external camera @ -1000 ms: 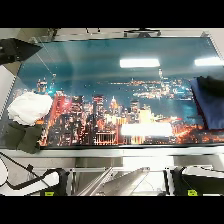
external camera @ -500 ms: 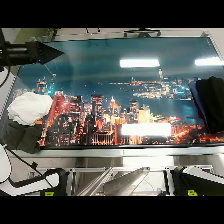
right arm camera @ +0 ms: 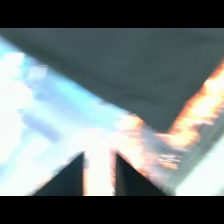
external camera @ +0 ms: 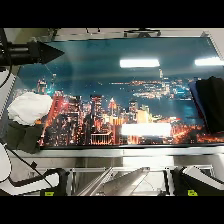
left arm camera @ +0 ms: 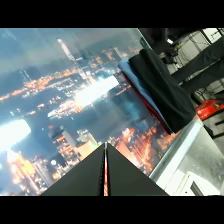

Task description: Fold the shirts.

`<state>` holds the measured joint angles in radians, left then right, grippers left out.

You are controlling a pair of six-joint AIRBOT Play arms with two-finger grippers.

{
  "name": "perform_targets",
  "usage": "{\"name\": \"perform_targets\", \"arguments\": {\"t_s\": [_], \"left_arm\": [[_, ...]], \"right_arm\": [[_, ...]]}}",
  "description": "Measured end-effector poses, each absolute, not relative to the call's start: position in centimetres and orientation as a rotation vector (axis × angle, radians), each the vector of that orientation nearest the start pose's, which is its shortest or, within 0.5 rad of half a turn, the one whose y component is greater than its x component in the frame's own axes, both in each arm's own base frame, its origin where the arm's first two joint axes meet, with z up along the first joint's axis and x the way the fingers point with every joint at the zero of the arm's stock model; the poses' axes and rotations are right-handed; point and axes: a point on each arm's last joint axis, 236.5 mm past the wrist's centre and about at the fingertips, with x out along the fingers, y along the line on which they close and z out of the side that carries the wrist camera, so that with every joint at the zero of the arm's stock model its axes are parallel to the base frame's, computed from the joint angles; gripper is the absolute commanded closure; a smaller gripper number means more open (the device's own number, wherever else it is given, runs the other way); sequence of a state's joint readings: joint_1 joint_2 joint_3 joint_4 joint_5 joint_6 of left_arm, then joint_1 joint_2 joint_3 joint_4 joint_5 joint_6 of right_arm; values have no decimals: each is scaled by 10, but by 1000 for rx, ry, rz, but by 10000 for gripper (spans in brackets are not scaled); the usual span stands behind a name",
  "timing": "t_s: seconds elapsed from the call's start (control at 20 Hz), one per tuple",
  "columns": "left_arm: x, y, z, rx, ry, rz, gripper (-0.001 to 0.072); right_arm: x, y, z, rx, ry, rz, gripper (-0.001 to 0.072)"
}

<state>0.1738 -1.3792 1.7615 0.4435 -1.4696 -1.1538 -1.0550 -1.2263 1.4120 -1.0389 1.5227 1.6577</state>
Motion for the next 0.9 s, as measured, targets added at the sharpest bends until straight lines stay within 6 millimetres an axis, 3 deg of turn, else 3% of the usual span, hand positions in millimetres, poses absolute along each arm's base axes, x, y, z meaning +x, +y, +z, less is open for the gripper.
{"name": "perform_targets", "arguments": {"t_s": [0.2, 0.35, 0.45, 0.6, 0.75, 0.9], "left_arm": [[390, -133, 303, -383, 686, -933, 690], [356, -140, 309, -358, 703, -958, 690], [328, -152, 296, -367, 745, -976, 689], [281, -177, 255, -429, 847, -1016, 689], [244, -193, 204, -495, 944, -1013, 689], [221, -199, 170, -530, 990, -994, 689]], "right_arm": [[318, -182, 177, 965, 850, -296, 692], [339, -111, 191, 836, 844, -116, 691], [335, -47, 180, 758, 885, 24, 690], [302, 46, 138, 664, 981, 223, 690], [273, 95, 97, 614, 1053, 334, 690], [260, 115, 76, 600, 1097, 381, 690]]}}
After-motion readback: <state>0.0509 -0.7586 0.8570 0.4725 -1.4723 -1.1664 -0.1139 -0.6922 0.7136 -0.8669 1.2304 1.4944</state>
